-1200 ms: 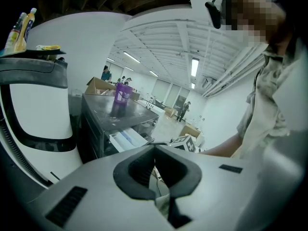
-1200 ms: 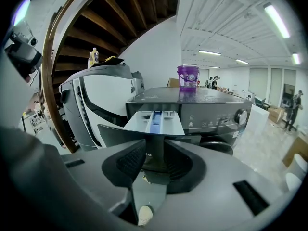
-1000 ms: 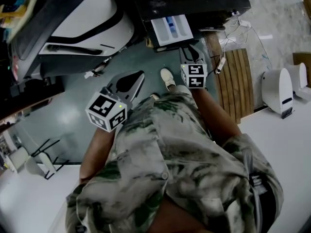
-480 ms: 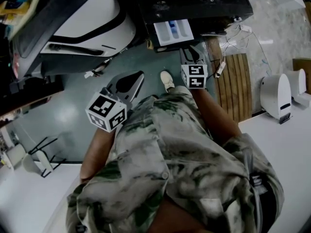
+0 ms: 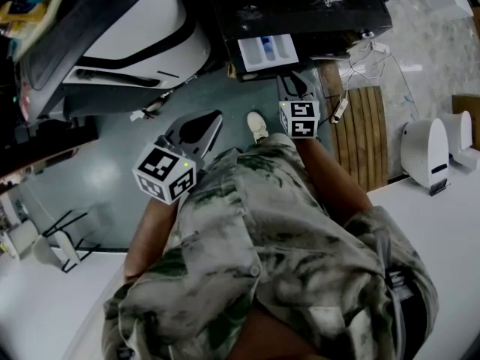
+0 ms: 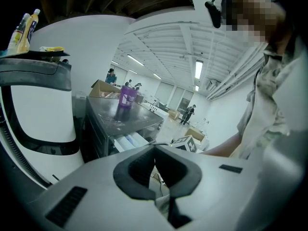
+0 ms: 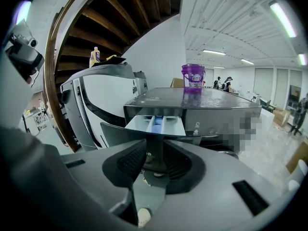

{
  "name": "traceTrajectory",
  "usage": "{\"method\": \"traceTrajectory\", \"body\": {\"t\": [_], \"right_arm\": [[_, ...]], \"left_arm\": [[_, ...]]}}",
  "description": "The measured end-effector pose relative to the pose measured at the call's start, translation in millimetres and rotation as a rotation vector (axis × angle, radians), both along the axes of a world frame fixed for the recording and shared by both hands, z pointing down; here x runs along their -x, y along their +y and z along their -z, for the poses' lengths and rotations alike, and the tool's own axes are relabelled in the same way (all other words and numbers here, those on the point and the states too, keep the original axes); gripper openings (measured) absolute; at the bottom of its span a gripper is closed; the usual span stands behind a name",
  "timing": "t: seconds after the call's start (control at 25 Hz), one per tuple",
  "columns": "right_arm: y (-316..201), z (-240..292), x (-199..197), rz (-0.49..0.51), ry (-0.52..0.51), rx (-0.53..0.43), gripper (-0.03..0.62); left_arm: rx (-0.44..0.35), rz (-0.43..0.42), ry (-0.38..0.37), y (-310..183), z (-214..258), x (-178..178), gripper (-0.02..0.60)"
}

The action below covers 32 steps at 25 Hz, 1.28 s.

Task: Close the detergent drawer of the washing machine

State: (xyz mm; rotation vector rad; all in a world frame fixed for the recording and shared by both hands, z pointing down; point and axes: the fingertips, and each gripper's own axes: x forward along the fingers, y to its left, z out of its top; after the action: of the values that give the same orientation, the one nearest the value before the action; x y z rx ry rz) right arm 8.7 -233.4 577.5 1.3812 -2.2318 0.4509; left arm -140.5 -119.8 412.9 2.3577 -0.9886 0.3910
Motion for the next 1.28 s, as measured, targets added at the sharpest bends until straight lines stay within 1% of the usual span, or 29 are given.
{"method": "traceTrajectory", "body": {"t": [0.64,1.28], "right_arm": [[-16,-1,4,0.007,-0.008,0.001,0.125],[-28,1,8,0.021,-0.016,0.000,0.121]], "left_arm": [[0.003,0.027,-0.010,-10,0,5,0.023],[-0.004,0.034,-0.028,-20,3,7,0.023]]}}
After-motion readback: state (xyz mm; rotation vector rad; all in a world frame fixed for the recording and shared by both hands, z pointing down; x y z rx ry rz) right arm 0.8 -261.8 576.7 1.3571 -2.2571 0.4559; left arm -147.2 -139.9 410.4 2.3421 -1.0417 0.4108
